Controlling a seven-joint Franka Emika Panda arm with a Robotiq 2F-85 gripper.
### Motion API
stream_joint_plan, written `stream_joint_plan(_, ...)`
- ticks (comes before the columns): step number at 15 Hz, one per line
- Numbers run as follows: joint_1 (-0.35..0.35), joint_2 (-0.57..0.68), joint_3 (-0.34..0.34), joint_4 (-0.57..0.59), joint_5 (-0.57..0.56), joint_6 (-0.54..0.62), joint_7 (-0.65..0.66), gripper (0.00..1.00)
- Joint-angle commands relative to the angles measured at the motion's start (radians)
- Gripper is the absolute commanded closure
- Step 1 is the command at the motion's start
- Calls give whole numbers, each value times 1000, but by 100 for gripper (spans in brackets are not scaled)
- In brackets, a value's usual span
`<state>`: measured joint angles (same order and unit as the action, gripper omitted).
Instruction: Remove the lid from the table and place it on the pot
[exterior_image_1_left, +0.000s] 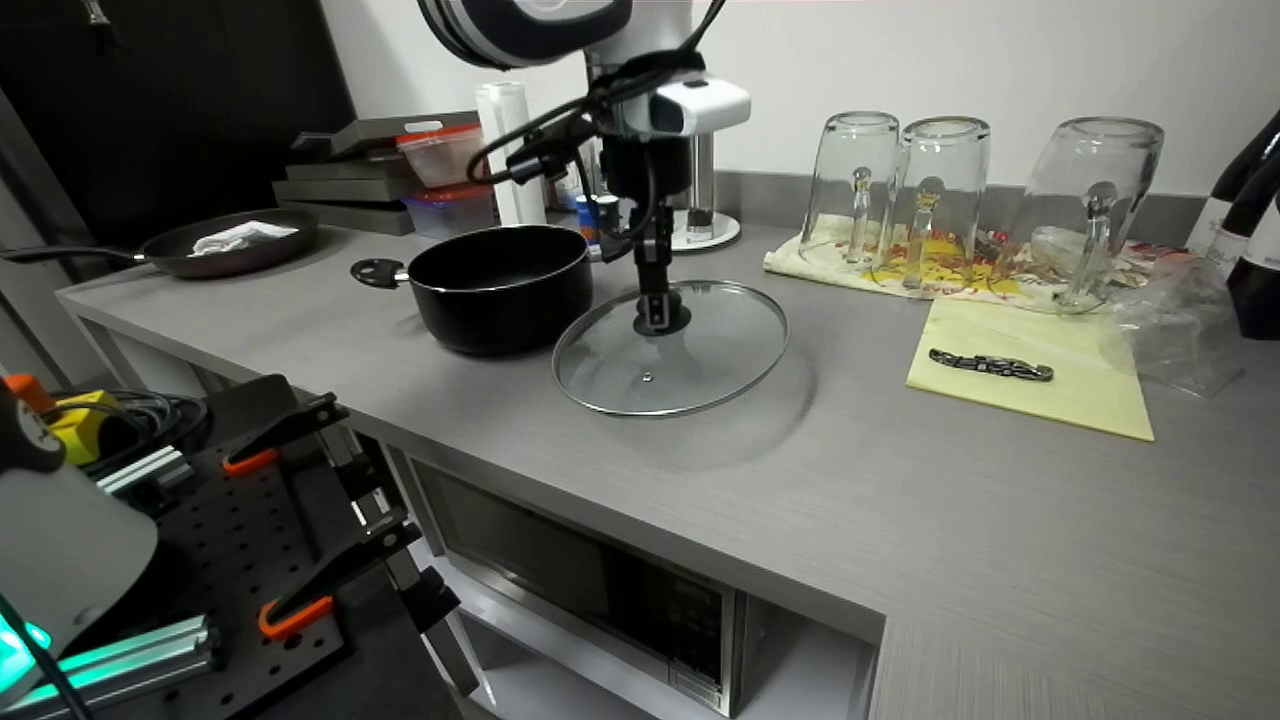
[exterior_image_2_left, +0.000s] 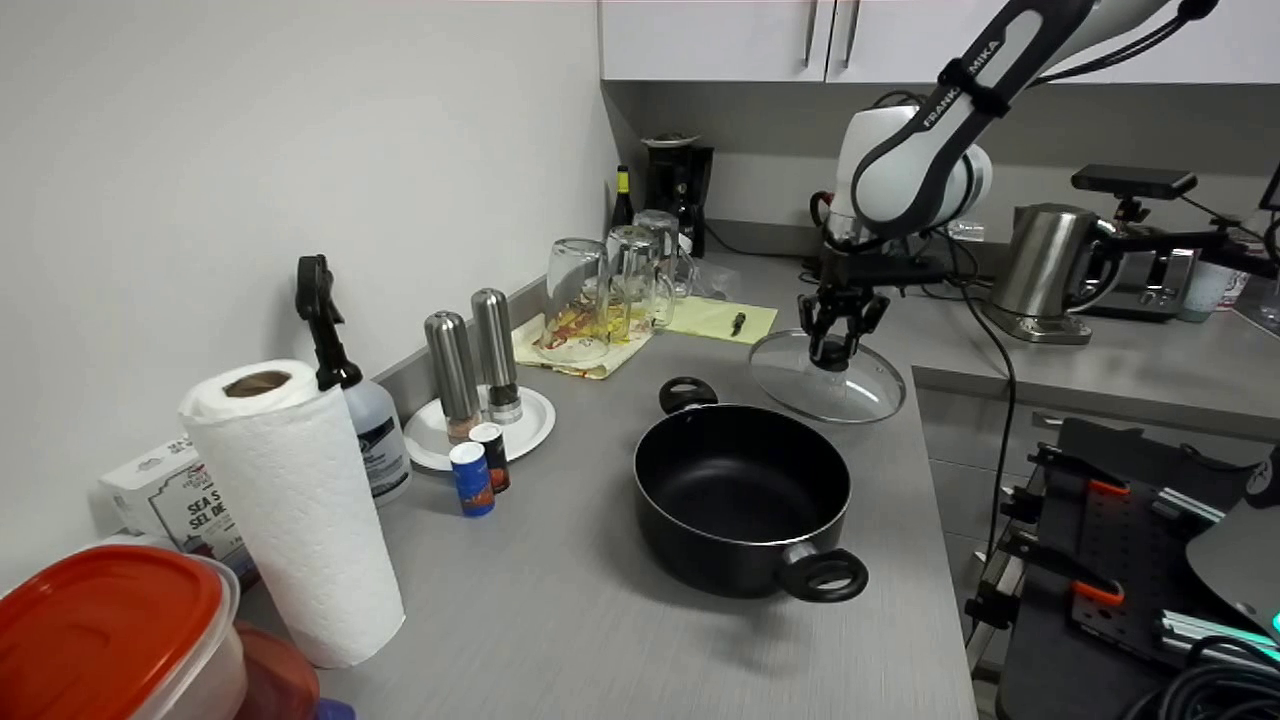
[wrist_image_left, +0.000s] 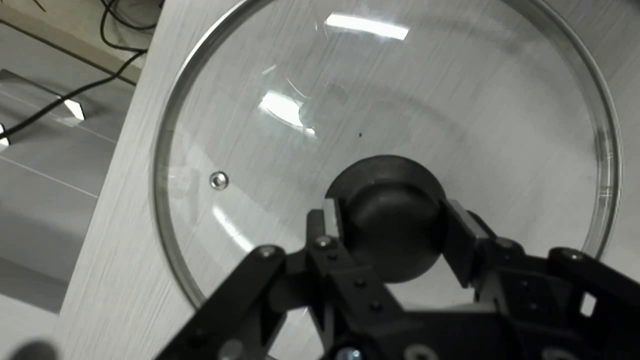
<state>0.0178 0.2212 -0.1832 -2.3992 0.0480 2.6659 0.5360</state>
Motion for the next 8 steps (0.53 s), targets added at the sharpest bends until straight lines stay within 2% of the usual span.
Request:
stream_joint_plan(1,15,-128,-17,-16,-100,-36,41,75)
stream_joint_plan(8,5,-246,89,47,-168,-161,20,75)
